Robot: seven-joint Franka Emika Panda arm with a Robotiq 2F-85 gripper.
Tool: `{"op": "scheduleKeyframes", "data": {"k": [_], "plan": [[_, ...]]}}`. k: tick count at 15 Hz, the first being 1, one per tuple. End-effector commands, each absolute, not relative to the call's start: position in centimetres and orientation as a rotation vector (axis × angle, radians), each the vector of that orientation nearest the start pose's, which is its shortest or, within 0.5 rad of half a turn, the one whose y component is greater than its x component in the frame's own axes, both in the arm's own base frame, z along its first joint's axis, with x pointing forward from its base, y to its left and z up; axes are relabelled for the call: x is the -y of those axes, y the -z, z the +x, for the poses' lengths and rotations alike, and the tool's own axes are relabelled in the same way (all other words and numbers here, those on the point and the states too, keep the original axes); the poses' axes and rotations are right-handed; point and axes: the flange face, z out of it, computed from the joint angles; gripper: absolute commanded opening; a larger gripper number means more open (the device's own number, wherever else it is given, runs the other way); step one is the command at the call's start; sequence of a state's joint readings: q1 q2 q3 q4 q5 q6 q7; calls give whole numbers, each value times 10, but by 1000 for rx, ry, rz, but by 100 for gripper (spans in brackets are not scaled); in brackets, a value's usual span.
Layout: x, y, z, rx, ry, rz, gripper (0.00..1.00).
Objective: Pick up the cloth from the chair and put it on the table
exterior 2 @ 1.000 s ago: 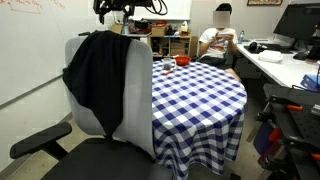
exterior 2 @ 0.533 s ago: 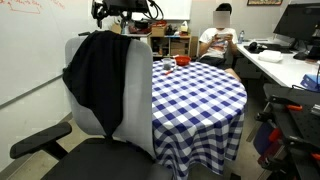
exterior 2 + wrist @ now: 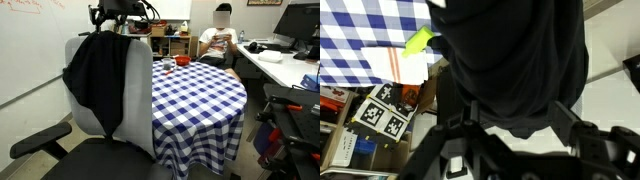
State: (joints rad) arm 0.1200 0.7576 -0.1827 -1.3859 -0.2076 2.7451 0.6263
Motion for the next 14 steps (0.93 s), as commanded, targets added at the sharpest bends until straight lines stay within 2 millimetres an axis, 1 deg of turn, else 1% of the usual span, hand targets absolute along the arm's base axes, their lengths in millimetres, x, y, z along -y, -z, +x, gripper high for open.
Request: {"op": "scheduleKeyframes", "data": {"k": [1, 2, 3, 5, 7, 9, 10, 11, 13, 14], "plan": [[1, -335, 786, -617, 1025, -2960, 39], [2, -334, 786, -612, 1025, -2961, 32], [2, -334, 787, -611, 1024, -2960, 23], [4, -335, 786, -607, 1023, -2960, 8], [6, -337, 786, -612, 1036, -2970, 5], [16, -335, 786, -635, 1059, -2988, 1], [26, -332, 786, -660, 1059, -3004, 5], [41, -328, 784, -703, 1063, -3015, 5], [74, -324, 781, -779, 1100, -3049, 6], [98, -323, 777, -831, 1136, -3078, 6]]}}
